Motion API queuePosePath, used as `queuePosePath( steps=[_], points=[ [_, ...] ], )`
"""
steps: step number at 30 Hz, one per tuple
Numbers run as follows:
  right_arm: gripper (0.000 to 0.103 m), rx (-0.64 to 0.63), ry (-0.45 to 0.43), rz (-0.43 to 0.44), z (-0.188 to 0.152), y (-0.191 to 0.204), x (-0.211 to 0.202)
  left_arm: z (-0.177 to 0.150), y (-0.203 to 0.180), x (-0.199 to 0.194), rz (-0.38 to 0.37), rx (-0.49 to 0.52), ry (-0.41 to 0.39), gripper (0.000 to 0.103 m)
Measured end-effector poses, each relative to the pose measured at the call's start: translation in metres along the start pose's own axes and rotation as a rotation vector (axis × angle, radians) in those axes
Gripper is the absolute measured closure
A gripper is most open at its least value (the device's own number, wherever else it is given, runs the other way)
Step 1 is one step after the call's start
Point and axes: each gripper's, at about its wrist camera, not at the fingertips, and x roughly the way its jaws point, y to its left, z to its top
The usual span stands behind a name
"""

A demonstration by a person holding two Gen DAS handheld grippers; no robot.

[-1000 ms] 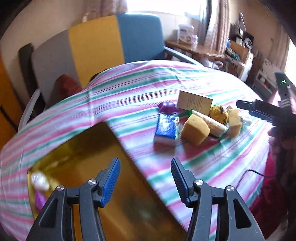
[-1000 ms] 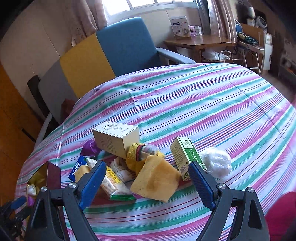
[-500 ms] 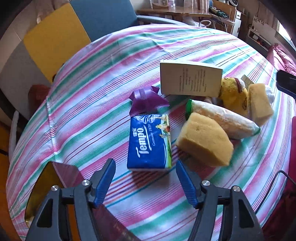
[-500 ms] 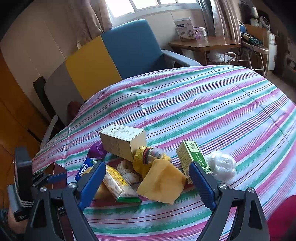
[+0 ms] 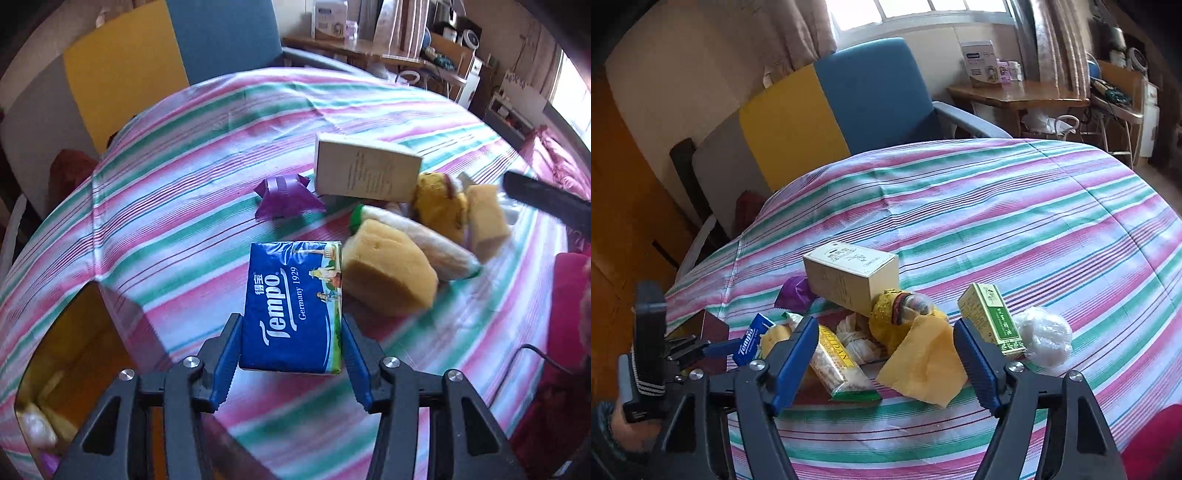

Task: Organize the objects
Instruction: 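Place the Tempo pack in the tray with the left tool while the right grasps the WEIDAN bag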

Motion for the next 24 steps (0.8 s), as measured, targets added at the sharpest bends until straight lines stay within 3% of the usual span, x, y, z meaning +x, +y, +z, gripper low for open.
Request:
queuePosePath(
  steps=[5, 10, 15, 24],
  points=[
    [0.045, -0.137, 0.059, 0.000, -0.011, 0.027, 0.014, -0.028, 0.006, -0.044, -0.049, -0.064, -0.071, 0.051],
    [0.045, -0.217, 0.142, -0.016, -0.020, 0.041, 0.037, -0.054, 0.015, -0.074, -0.074, -0.108, -0.117, 0.051],
    [0.043, -0.230, 0.224, 0.022, -0.026, 0.049, 0.055, -0.077, 0.029, -0.098, -0.090, -0.166, -0.156, 0.051],
    [0.044, -0.319, 0.296, 0.024, -0.040, 0.067, 0.074, -0.131, 0.085, -0.120, -0.024, -0.369, -0.168, 0.051]
  ],
)
